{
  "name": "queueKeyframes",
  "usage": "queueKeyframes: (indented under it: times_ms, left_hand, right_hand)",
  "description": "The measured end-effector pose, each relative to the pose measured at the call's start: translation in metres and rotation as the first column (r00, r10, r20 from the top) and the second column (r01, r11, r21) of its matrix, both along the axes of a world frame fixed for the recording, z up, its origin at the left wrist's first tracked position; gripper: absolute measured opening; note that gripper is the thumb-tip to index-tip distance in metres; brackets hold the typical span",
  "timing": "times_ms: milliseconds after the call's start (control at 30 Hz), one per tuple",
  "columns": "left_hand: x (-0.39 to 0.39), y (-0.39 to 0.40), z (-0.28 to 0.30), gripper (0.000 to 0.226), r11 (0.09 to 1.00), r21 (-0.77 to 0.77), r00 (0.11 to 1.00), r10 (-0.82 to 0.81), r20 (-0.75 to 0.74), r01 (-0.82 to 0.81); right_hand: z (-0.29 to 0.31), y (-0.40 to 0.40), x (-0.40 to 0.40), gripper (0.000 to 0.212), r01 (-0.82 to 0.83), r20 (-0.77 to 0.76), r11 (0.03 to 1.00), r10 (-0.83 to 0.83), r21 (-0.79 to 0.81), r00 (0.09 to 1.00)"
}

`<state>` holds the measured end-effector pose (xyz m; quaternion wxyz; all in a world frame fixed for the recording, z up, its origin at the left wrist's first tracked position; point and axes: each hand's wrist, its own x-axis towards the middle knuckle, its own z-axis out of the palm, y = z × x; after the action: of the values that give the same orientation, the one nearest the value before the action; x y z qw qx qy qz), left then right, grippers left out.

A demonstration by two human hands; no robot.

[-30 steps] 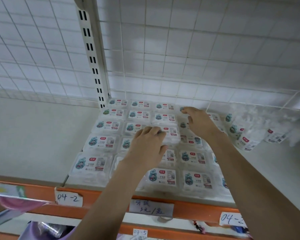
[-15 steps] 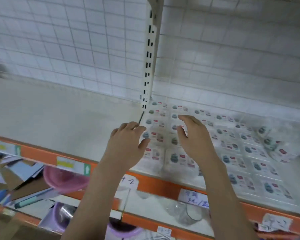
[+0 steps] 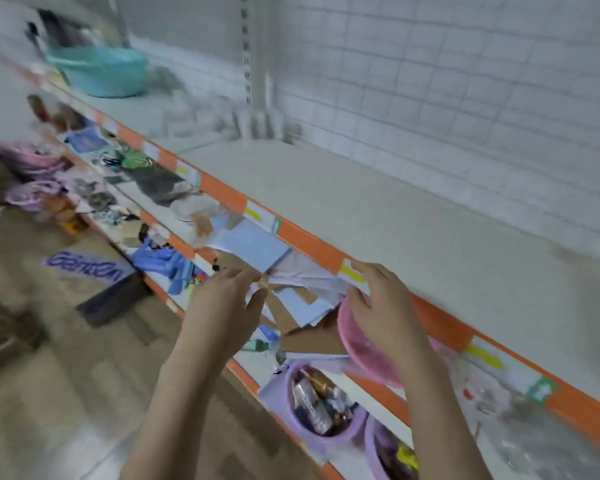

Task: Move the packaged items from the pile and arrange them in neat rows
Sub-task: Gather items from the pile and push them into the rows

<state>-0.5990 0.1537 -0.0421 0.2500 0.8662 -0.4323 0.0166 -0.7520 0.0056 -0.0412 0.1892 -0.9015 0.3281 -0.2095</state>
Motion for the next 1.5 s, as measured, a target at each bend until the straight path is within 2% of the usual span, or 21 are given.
queueKeyframes:
  times_ms: [100,200,433,633,800,1000,1133,1400,1500]
  left_hand:
    - [0.055,0.026,-0.007,0.022,0.991,0.003,0.991,0.133,-0.019,-0.133]
    - [0.109,0.035,-0.016,0.026,0.98,0.013,0.98,0.197,0.002,-0.197]
    - [0.238,0.018,-0.013,0.032,0.97,0.135,0.979,0.196,0.062,-0.202]
    - [0.33,-0.018,0.003,0.034,0.982,0.099,0.986,0.158,0.055,-0.163]
    - [0.378,-0.063,-0.002,0.035,0.987,0.146,0.998,0.062,0.03,-0.066]
    - [0.446,-0.139,0.0,0.037,0.991,0.056,0.991,-0.125,0.037,0.123]
    - [0.493,-0.181,0.01,0.045,0.974,0.032,0.973,-0.226,0.04,0.225]
    - [0.557,-0.226,0.01,0.057,0.94,0.003,0.94,-0.34,0.038,0.34]
    - [0.572,-0.237,0.009,0.057,0.935,-0.04,0.936,-0.352,0.025,0.353]
  right_hand:
    - [-0.003,0.009,0.069,0.038,-0.068,-0.013,0.998,0.068,-0.003,0.998]
    - [-0.004,0.01,0.131,0.037,-0.139,-0.011,0.99,0.139,0.004,0.99]
    - [-0.004,-0.009,0.273,0.037,-0.202,0.063,0.979,0.201,0.001,0.977]
    - [0.009,-0.037,0.357,0.039,-0.198,0.071,0.98,0.197,0.002,0.978]
    - [0.003,-0.066,0.395,0.041,-0.111,0.036,0.993,0.11,0.031,0.993]
    - [-0.004,-0.109,0.436,0.043,0.059,-0.023,0.998,-0.059,0.018,0.998]
    - [0.003,-0.135,0.476,0.046,0.185,-0.05,0.982,-0.187,-0.027,0.981]
    - [0.029,-0.198,0.565,0.056,0.331,-0.095,0.934,-0.345,-0.134,0.934]
    - [0.021,-0.207,0.582,0.052,0.385,-0.127,0.909,-0.406,-0.16,0.905]
